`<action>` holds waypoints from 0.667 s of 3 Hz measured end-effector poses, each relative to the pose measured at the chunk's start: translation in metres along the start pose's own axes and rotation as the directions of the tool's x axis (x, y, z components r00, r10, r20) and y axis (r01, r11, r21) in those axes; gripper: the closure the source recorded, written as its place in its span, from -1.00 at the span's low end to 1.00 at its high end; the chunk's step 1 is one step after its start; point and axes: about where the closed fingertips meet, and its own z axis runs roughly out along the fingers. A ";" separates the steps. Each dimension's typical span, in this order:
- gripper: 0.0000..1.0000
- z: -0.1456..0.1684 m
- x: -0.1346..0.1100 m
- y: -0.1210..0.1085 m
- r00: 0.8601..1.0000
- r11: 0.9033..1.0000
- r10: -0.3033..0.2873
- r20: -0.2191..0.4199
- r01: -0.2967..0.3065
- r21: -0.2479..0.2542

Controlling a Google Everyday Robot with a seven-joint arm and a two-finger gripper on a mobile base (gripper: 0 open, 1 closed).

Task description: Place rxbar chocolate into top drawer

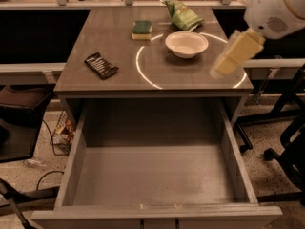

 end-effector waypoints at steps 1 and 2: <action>-1.00 0.027 -0.043 -0.035 0.980 0.997 -0.028 0.197 0.014 0.074; -1.00 0.042 -0.090 -0.073 0.930 0.985 -0.070 0.360 0.008 0.170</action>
Offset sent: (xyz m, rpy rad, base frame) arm 0.1512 0.0940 0.0905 0.4095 -0.5057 0.1572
